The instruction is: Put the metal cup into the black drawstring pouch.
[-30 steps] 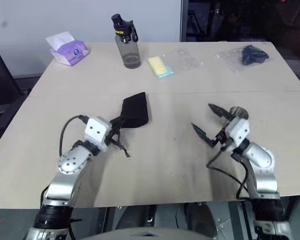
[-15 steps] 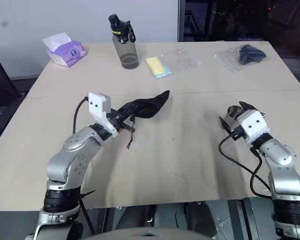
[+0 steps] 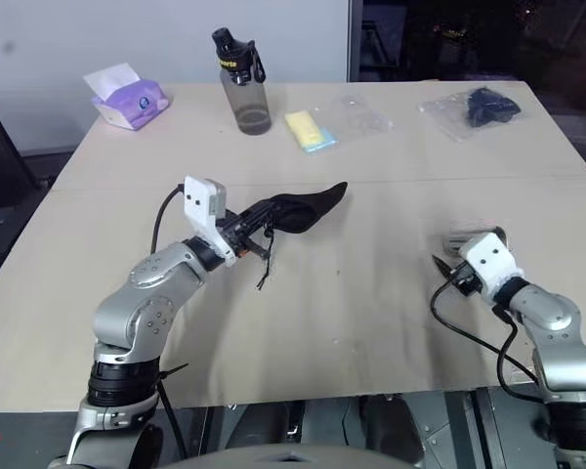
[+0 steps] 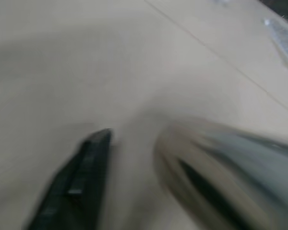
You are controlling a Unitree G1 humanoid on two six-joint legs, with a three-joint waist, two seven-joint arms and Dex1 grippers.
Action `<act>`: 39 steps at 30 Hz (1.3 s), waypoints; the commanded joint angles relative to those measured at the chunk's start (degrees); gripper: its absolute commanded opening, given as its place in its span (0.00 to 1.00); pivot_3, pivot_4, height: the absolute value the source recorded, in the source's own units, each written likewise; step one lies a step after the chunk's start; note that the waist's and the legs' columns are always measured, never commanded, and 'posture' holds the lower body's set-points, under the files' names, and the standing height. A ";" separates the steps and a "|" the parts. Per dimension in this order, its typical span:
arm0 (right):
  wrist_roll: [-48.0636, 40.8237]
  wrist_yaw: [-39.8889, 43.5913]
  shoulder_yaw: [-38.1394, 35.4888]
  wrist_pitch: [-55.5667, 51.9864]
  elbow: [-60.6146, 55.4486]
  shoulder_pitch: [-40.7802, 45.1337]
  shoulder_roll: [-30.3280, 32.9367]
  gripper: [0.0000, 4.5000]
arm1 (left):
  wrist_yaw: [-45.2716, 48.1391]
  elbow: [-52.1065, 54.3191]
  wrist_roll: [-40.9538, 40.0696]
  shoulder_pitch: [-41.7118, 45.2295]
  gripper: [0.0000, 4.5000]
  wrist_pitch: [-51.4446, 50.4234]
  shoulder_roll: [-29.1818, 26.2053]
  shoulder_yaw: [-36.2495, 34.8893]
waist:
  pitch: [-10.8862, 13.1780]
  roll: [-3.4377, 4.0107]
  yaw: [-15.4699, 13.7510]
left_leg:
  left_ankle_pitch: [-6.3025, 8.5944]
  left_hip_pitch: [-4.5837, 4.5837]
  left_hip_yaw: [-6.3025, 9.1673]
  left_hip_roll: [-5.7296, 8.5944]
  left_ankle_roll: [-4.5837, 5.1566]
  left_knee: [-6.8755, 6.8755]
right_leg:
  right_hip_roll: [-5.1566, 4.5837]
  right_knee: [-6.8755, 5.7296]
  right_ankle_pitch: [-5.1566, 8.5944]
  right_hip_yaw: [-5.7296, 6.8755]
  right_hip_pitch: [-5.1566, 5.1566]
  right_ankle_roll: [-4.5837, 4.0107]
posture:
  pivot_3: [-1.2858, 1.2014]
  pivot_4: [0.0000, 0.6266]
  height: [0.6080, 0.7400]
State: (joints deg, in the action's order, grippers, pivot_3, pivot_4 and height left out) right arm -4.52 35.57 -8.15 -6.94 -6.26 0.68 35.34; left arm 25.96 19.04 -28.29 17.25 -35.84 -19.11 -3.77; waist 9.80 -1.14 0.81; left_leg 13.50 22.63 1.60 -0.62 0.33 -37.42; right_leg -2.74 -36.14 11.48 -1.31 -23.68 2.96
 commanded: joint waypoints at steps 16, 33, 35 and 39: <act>-7.05 -0.09 9.59 -4.41 -18.97 16.01 -8.12 0.02 | -0.97 -1.83 -0.82 4.63 0.00 -2.40 2.51 1.47 | 0.03 -0.02 -0.04 | 0.00 0.02 0.14 -0.02 0.00 0.00 | 0.05 0.00 -0.11 0.10 -0.01 0.20 | 0.52 0.24 1.00; 10.23 6.16 24.92 25.54 -5.15 20.94 -5.11 0.02 | -2.81 -2.66 -1.20 6.66 0.00 -3.02 9.13 4.26 | 0.06 -0.06 -0.17 | -0.01 0.15 0.20 0.03 -0.01 0.00 | -0.02 0.18 -0.14 0.21 0.00 0.20 | 0.52 0.24 1.00; 10.58 5.82 24.78 25.88 -4.11 20.88 -4.87 0.02 | -2.81 -2.65 -0.99 6.62 0.00 -2.93 9.39 4.56 | 0.06 -0.07 -0.15 | -0.01 0.15 0.21 0.03 -0.01 0.01 | -0.02 0.18 -0.14 0.21 0.00 0.20 | 0.52 0.24 1.00; 13.68 5.67 24.72 24.60 -0.07 21.25 -3.43 0.02 | -2.23 -1.44 -2.14 6.51 0.00 -3.47 10.24 4.94 | 0.06 -0.07 -0.15 | -0.01 0.13 0.22 0.02 -0.01 0.00 | -0.01 0.16 -0.14 0.22 0.00 0.19 | 0.52 0.24 1.00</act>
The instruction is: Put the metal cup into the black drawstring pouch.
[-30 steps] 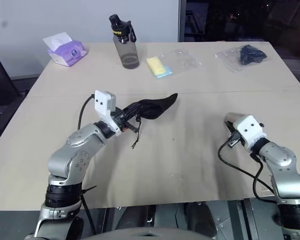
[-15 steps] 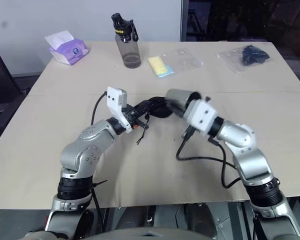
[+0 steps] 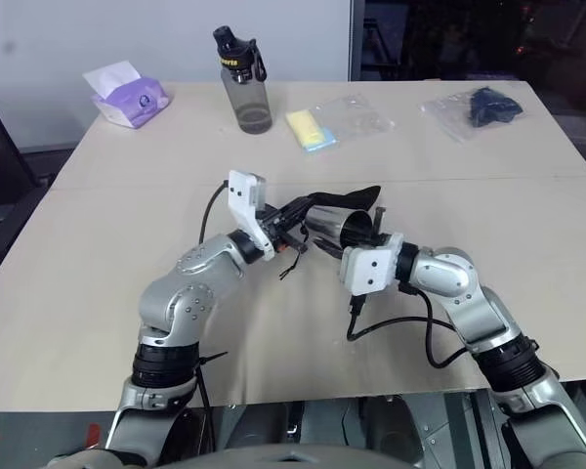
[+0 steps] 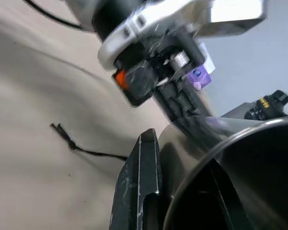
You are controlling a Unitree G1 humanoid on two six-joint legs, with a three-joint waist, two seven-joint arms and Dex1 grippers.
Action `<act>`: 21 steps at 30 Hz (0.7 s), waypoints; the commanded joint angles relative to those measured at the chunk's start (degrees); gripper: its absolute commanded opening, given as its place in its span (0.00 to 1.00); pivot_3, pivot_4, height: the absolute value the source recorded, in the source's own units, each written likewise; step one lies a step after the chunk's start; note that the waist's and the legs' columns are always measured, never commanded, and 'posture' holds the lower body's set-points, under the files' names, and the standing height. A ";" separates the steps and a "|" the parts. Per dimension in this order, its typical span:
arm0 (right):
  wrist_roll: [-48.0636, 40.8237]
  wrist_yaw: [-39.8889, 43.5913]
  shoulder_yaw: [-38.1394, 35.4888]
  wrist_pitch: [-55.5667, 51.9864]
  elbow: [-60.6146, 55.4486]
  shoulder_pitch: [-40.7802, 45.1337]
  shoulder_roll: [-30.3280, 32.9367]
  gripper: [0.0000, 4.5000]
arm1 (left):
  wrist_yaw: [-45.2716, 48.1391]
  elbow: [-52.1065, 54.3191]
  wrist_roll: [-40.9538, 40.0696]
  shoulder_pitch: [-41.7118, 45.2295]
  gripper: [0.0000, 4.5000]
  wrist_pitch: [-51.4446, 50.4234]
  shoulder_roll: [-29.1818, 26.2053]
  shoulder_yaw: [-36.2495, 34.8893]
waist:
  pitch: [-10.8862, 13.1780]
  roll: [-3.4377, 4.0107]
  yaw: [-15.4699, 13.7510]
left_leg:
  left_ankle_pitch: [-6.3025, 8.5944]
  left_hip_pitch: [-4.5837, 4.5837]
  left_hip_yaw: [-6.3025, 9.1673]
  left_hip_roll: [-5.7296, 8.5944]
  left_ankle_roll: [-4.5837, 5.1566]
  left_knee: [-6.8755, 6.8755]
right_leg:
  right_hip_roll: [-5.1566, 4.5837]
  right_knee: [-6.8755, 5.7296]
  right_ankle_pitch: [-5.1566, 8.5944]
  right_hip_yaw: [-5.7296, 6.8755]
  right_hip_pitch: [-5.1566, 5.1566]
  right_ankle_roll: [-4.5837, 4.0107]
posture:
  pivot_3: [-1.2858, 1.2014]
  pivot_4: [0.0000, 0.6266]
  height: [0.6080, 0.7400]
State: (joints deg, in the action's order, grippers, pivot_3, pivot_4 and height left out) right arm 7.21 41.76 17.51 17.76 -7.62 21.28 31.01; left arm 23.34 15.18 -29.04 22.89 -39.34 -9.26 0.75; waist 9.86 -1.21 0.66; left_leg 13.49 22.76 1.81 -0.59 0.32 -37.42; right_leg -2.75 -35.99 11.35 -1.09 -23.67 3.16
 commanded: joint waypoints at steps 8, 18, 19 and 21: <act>-1.92 -6.50 -4.55 -9.63 2.14 1.66 -6.67 0.02 | 3.64 5.88 -5.32 -1.27 0.00 -3.29 -0.70 2.00 | 0.00 0.00 0.11 | 0.00 0.01 0.03 -0.01 0.00 0.03 | 0.01 0.00 0.00 0.01 -0.01 -0.01 | 0.52 0.24 1.00; -20.19 -9.18 -8.77 -39.05 -4.20 1.63 -17.91 0.02 | 3.27 6.69 -6.83 0.02 0.00 -5.70 -1.04 2.64 | 0.01 0.01 -0.12 | 0.00 0.04 0.07 0.04 0.00 0.01 | -0.04 -0.02 0.00 0.03 0.00 -0.03 | 0.52 0.24 1.00; -16.34 -8.30 -6.36 -36.13 -3.48 2.01 -15.72 0.02 | 3.45 6.73 -6.78 0.10 0.00 -5.75 -1.04 2.77 | 0.01 0.01 -0.04 | 0.00 0.04 0.04 0.05 0.00 0.01 | -0.04 0.00 0.00 0.01 0.00 -0.02 | 0.52 0.24 1.00; -5.18 -6.32 0.41 -25.51 -0.35 3.65 -9.19 0.02 | 3.40 6.70 -7.48 0.71 0.00 -5.98 -0.44 2.49 | 0.02 0.03 0.05 | 0.00 0.04 0.01 0.05 0.00 0.01 | -0.04 0.02 0.01 -0.01 -0.01 -0.02 | 0.52 0.24 1.00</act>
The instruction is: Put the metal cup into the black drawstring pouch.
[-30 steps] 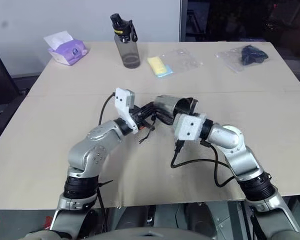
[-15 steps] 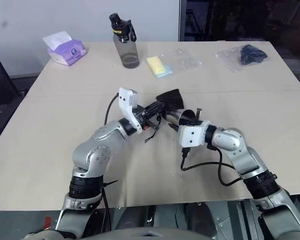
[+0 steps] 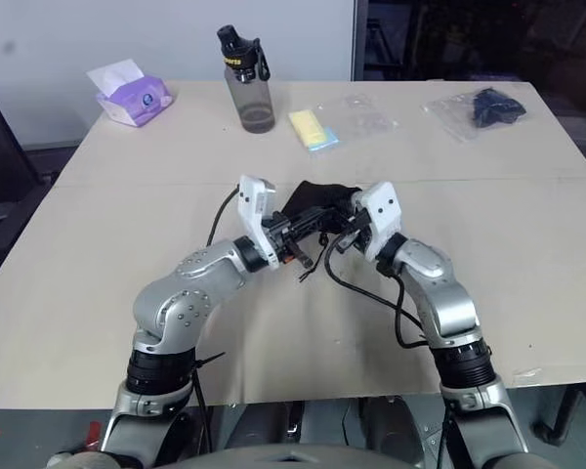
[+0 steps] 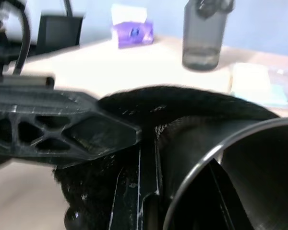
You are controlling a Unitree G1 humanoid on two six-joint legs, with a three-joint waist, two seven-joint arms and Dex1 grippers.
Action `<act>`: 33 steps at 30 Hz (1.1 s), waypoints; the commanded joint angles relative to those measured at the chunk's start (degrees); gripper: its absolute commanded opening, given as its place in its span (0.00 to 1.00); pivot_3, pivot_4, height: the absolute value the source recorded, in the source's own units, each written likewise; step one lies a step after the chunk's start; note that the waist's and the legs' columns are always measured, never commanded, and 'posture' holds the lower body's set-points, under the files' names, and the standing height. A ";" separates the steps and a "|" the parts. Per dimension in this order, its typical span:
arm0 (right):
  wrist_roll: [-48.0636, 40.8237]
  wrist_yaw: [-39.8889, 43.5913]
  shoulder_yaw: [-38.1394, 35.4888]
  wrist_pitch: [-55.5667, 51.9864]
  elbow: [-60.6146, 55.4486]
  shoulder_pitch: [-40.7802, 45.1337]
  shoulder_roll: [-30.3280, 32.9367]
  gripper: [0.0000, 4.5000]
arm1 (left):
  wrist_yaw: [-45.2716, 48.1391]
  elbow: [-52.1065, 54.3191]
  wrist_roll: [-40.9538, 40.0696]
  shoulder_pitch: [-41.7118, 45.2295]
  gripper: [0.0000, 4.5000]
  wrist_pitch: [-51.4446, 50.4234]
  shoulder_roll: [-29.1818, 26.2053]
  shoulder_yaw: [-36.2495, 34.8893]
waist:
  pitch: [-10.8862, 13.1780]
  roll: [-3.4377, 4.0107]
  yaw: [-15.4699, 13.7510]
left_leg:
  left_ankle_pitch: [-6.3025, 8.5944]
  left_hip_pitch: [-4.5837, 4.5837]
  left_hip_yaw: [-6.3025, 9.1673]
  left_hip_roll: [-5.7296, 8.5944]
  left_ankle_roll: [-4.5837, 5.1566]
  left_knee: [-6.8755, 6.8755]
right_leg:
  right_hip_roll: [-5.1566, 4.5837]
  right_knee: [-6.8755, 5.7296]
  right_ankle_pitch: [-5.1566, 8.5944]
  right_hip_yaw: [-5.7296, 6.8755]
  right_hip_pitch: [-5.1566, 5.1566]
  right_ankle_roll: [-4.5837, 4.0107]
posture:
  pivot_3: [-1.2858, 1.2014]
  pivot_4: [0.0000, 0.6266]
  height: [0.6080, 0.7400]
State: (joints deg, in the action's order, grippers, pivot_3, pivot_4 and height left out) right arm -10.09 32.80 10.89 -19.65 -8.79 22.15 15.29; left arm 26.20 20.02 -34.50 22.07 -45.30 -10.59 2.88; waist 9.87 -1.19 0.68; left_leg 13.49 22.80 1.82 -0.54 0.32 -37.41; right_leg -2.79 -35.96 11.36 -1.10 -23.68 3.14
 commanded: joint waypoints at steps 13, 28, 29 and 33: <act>26.38 6.56 14.61 24.80 15.58 11.90 10.87 0.02 | -1.01 3.02 -5.82 4.02 0.00 -2.46 3.55 0.18 | 0.02 -0.02 0.07 | -0.01 0.00 0.04 -0.05 -0.01 0.02 | 0.06 0.01 -0.01 0.02 -0.01 0.02 | 0.52 0.24 1.00; -11.11 15.70 -3.83 -8.90 -15.28 1.16 10.96 0.64 | -4.03 -0.60 -3.00 2.71 0.00 -0.38 0.44 -4.63 | 0.04 -0.02 0.18 | 0.00 -0.02 0.11 -0.06 0.00 0.03 | 0.05 -0.02 0.01 0.08 0.00 -0.01 | 0.52 0.24 1.00; -12.71 15.02 -4.95 -9.84 -15.78 1.05 10.47 0.64 | -3.96 -0.32 -3.72 2.74 0.00 -0.77 0.71 -4.75 | 0.04 -0.02 0.12 | 0.00 -0.04 0.13 -0.06 0.00 0.02 | 0.06 -0.02 0.01 0.10 0.01 -0.01 | 0.52 0.24 1.00; -17.53 13.20 -8.85 -14.39 -16.44 0.37 10.78 0.64 | -5.25 -0.86 -4.82 3.25 0.00 -1.01 2.13 -5.62 | 0.04 -0.02 0.04 | 0.00 -0.02 0.09 -0.05 0.00 0.01 | 0.05 -0.02 0.02 0.07 0.01 -0.03 | 0.52 0.24 1.00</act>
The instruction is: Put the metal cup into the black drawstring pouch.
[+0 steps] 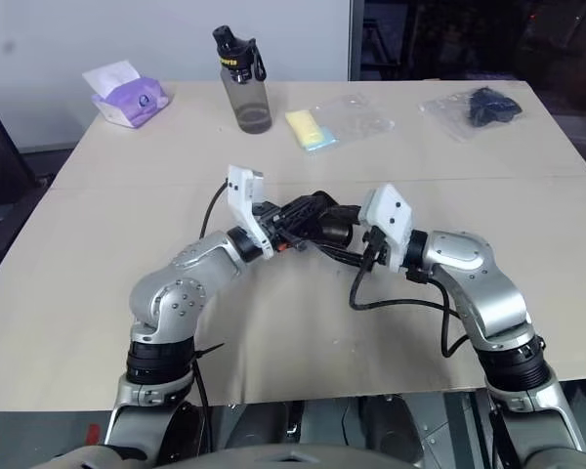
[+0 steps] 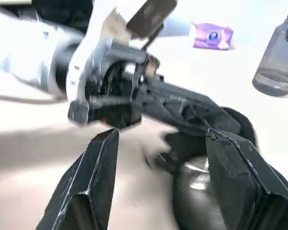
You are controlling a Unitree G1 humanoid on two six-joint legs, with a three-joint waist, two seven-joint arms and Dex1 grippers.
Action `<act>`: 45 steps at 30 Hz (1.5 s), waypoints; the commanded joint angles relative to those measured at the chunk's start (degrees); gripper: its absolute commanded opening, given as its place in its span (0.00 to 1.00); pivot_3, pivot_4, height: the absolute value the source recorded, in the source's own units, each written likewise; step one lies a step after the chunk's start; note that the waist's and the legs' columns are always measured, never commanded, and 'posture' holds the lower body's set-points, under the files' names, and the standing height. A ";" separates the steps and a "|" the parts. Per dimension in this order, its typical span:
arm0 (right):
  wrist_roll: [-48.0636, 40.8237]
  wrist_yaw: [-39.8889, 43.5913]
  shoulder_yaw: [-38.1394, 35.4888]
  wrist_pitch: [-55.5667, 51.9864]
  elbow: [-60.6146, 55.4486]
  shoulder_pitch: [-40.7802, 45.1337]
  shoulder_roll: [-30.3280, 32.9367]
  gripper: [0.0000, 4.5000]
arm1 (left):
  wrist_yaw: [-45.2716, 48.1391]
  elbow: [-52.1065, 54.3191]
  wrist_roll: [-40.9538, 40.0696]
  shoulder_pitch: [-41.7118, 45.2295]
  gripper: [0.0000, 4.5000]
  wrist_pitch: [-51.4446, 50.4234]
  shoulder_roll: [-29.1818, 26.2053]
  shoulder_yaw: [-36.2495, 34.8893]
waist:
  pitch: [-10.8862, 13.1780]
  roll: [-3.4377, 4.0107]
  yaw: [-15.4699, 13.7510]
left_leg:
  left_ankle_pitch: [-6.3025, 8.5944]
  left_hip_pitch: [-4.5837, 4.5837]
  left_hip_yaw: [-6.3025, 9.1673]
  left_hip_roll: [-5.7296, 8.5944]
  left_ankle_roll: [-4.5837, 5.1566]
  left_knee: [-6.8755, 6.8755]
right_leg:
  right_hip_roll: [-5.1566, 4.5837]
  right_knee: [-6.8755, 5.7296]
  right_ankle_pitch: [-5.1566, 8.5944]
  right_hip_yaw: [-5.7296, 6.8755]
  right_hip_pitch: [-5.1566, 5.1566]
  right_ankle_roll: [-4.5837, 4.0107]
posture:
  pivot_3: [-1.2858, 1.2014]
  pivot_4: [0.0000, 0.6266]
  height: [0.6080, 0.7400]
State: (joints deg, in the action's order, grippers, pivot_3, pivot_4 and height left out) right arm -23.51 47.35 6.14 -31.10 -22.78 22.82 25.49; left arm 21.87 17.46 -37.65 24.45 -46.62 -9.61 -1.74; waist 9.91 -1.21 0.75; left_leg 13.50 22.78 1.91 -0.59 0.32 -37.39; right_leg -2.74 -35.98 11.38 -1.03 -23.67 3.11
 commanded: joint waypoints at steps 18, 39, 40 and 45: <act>6.02 -11.15 10.53 -2.66 13.78 -0.21 -6.94 0.64 | -12.57 -4.40 -13.19 0.42 0.00 -2.87 11.59 -11.79 | -0.04 -0.11 0.12 | 0.00 0.04 0.01 0.01 0.00 -0.03 | 0.03 0.02 -0.02 -0.01 -0.01 0.06 | 0.52 0.24 1.00; 13.85 -15.20 9.31 7.79 21.49 1.69 -14.48 0.01 | -9.65 -3.67 -18.52 1.00 0.00 2.04 10.06 -13.90 | -0.03 -0.11 0.04 | 0.00 0.06 0.03 0.04 -0.01 0.00 | 0.00 0.03 -0.04 0.00 -0.03 0.04 | 0.52 0.24 1.00; 15.49 -16.25 9.23 9.34 20.68 1.75 -13.62 0.01 | -9.18 -3.32 -19.43 0.66 0.00 2.17 9.88 -14.26 | -0.03 -0.11 0.03 | 0.00 0.06 0.03 0.04 -0.01 0.01 | 0.00 0.04 -0.03 0.00 -0.03 0.05 | 0.52 0.24 1.00; 21.54 -21.50 5.95 19.10 16.73 4.52 -10.62 0.00 | -6.99 -1.49 -16.62 -2.07 0.18 0.40 4.75 -10.47 | -0.02 -0.10 0.15 | 0.00 0.06 0.01 0.04 -0.01 0.01 | 0.01 0.04 -0.03 -0.01 -0.04 0.05 | 0.52 0.24 1.00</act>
State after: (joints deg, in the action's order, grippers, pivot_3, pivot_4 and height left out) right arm -4.01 27.80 14.13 -15.82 -2.33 24.82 13.88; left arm 12.92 12.52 -53.94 22.99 -45.96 -4.45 -13.52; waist 9.89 -1.32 0.91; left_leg 13.49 22.81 1.92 -0.56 0.31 -37.38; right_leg -2.72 -35.96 11.34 -1.05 -23.71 3.16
